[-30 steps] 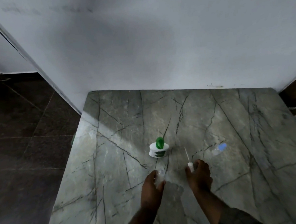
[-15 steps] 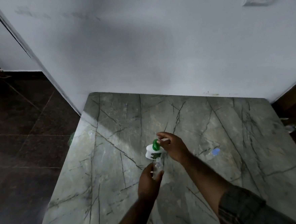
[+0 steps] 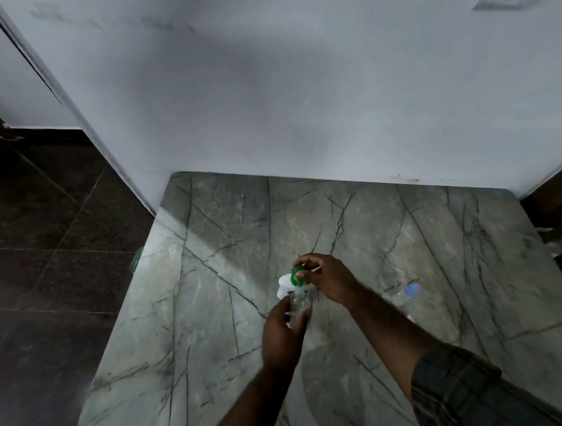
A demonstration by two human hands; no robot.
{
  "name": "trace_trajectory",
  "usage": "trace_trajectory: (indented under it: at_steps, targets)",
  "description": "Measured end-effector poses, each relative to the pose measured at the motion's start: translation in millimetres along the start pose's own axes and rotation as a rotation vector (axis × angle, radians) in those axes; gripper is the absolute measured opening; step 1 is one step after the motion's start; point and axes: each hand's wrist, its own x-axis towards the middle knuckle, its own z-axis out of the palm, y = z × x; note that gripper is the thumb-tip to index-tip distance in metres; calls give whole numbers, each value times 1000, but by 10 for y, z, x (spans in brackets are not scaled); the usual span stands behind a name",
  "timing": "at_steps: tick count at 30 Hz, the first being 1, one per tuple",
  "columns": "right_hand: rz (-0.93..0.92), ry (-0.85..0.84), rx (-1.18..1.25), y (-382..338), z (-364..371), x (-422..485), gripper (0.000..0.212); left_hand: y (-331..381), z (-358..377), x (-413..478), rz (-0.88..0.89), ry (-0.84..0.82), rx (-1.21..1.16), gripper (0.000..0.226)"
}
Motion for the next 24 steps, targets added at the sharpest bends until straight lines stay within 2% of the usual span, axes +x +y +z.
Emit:
trace_trajectory:
  at_steps: [16,20,24]
  targets:
    - [22,-21,-118,8,37,61,12,-68,41,82,36,7,53,50]
    - [106,-42,-47,-39,-5,71,15,-40,20,98,51,-2,46,51]
    - [277,-27,177,-59,19,79,15,-32,-20,114,52,0,23,58]
